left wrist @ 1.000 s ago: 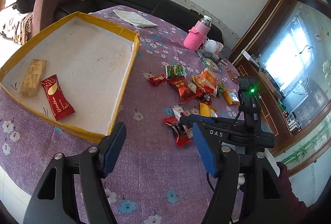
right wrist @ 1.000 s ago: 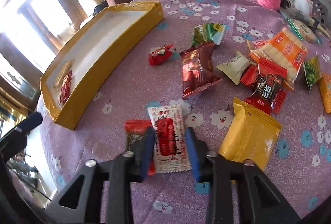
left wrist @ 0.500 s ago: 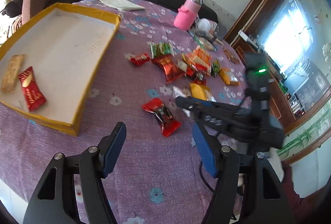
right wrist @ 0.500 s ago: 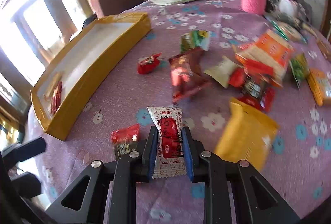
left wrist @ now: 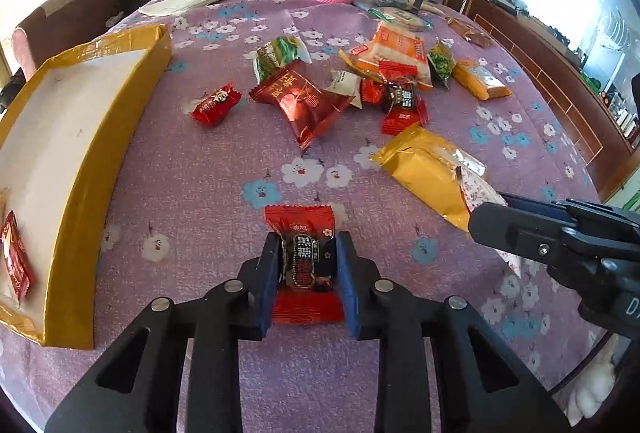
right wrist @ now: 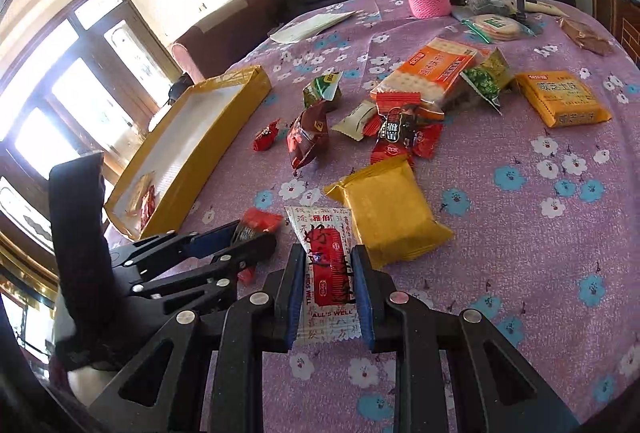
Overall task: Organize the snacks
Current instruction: 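Carry the red candy and white-red packet over the tray and open both tools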
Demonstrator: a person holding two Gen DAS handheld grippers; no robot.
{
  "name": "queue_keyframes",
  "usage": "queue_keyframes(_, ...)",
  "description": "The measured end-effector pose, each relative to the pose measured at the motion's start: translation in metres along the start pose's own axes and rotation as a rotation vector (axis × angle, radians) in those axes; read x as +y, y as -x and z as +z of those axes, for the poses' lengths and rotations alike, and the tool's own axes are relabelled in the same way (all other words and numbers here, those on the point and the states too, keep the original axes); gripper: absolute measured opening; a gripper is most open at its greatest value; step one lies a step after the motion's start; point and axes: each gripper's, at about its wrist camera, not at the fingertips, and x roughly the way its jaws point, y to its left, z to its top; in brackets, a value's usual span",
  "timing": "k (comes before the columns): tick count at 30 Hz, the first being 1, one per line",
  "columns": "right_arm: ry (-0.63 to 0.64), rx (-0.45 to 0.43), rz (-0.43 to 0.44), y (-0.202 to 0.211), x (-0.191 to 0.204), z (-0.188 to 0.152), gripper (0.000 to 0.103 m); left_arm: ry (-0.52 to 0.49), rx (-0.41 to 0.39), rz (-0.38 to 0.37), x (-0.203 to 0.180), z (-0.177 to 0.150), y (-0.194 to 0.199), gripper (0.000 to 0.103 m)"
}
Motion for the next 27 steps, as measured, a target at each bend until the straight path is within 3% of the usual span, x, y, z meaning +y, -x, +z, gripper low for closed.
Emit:
queue_keyframes(5,0.009,-0.008,0.008,0.002,0.006,0.0,0.024,0.08,-0.027,-0.069,0.017,-0.002,0.013,0.024)
queue_keyframes(11,0.039,-0.008,0.035,0.002,0.027,0.006,0.024,0.172,-0.138,-0.117,0.051,0.001,0.061,0.024)
queue_keyframes(19,0.121,-0.008,0.133,-0.004,0.096,0.036,0.023,0.323,-0.259,0.0,0.157,0.015,0.114,0.024)
queue_keyframes(23,0.174,0.002,0.19,-0.024,0.148,0.057,0.023,0.349,-0.261,0.069,0.204,0.032,0.118,0.024)
queue_keyframes(27,0.187,0.081,0.24,-0.067,0.193,0.074,0.023,0.414,-0.202,0.078,0.248,0.046,0.094,0.024)
